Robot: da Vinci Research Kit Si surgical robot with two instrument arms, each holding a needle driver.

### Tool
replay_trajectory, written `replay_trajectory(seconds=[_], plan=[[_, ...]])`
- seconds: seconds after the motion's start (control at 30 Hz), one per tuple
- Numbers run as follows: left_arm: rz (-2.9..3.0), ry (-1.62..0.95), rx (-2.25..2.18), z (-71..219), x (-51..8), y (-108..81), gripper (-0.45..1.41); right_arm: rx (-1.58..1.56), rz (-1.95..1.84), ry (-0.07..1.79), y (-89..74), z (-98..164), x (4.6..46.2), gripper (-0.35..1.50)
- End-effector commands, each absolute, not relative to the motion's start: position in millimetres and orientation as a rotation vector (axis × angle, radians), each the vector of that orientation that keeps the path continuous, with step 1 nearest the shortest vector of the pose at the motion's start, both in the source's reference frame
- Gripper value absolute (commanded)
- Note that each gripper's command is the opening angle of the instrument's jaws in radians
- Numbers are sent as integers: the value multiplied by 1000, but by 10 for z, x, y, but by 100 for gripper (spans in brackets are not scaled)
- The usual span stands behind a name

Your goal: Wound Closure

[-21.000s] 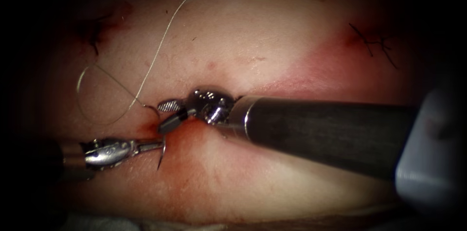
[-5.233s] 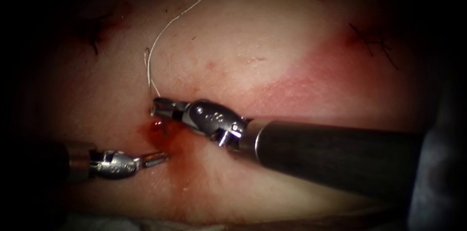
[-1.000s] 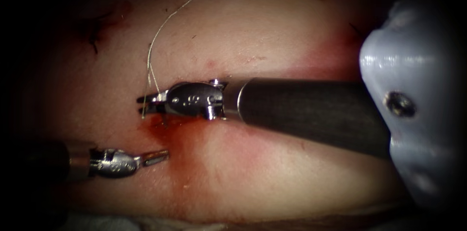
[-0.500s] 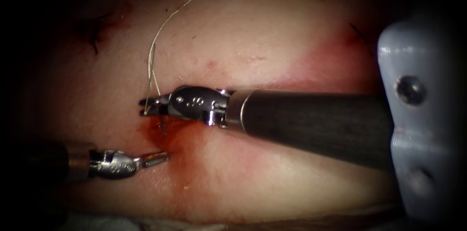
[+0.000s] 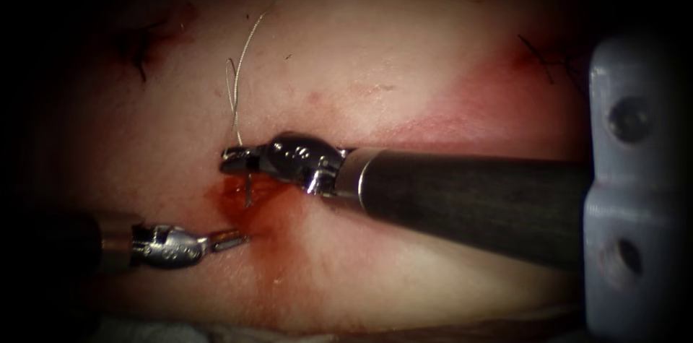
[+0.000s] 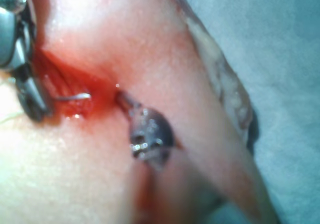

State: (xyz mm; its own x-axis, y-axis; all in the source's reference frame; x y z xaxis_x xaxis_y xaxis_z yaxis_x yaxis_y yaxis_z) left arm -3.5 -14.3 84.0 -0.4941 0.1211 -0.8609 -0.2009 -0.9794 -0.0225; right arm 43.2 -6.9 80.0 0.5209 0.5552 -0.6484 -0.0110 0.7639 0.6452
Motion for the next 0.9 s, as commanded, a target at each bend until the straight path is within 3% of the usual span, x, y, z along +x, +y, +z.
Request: replay_trajectory(seconds=[0.03, 0.87, 0.9], plan=[[2561, 115, -1467, 847, -41, -151, -42, 651, 379, 985, -76, 806, 438, -35], [2564, 119, -1467, 847, -42, -147, -43, 885, 466, 872, -131, 810, 439, -35], [2564, 119, -1466, 847, -42, -147, -43, 864, 482, 874, -128, 810, 439, -16]])
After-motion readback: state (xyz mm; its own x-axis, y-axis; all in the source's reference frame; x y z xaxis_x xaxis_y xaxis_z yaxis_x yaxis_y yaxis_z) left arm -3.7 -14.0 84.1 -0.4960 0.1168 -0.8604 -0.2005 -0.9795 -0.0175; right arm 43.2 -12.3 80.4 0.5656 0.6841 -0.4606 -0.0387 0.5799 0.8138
